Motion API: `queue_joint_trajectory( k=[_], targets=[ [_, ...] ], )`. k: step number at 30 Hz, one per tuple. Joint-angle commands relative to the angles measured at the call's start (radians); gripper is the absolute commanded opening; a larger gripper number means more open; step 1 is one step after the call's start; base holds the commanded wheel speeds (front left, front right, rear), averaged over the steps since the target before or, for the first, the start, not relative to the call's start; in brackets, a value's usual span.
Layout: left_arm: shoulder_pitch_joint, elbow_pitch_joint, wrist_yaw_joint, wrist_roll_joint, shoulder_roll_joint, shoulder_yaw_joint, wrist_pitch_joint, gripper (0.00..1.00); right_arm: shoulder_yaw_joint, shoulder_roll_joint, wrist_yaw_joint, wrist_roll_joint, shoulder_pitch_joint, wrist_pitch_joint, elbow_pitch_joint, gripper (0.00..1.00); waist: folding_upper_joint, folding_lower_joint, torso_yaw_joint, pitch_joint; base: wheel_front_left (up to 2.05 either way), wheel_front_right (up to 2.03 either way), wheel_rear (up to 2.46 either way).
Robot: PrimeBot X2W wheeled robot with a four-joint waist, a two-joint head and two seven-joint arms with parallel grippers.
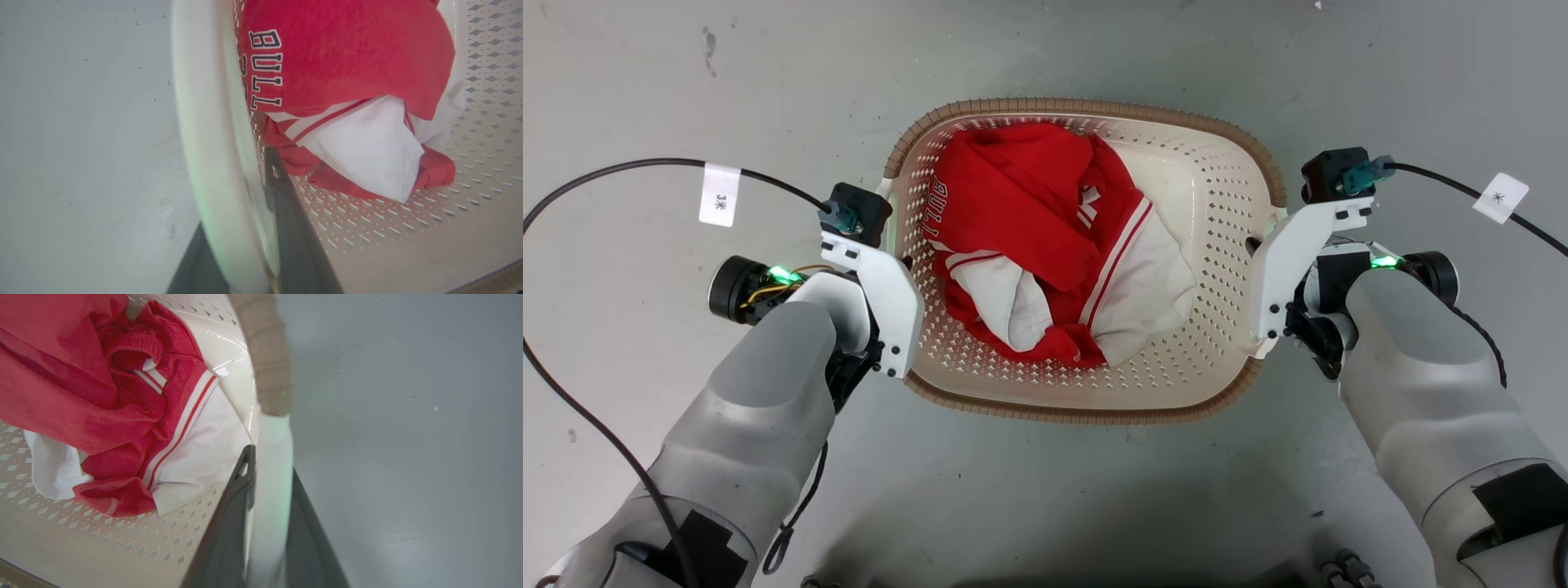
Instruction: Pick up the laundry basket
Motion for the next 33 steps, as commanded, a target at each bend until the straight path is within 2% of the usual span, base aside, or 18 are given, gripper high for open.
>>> queue_joint_trajectory(
  k=[1,8,16,27,33],
  targets=[
    [0.005,-0.002,0.002,-0.002,0.009,-0.005,0.003,0.0,-0.001,-0.003,0.0,-0.011,-0.001,0.002,0.0,0.0,0.0,0.0,0.0,-0.005,0.0,0.0,0.0],
    [0.022,-0.01,0.002,-0.058,0.014,-0.063,0.023,0.0,-0.033,-0.004,0.0,-0.067,0.022,0.039,0.0,0.0,0.0,0.0,0.002,-0.067,0.0,0.0,0.0],
    [0.056,-0.078,0.0,-0.167,0.029,-0.174,0.155,0.0,-0.112,-0.01,0.0,-0.173,0.04,0.197,0.0,0.0,0.0,0.0,0.02,-0.209,0.0,0.0,0.0],
    [0.098,-0.214,-0.001,-0.381,0.101,-0.325,0.367,0.0,-0.189,-0.017,-0.001,-0.269,0.092,0.505,0.001,0.0,0.0,0.0,0.05,-0.484,0.0,0.0,0.0],
    [0.125,-0.266,0.0,-0.478,0.161,-0.402,0.491,0.0,-0.207,-0.019,-0.001,-0.268,0.125,0.61,0.001,0.0,0.0,0.0,0.054,-0.632,0.0,0.0,0.0]
  ],
)
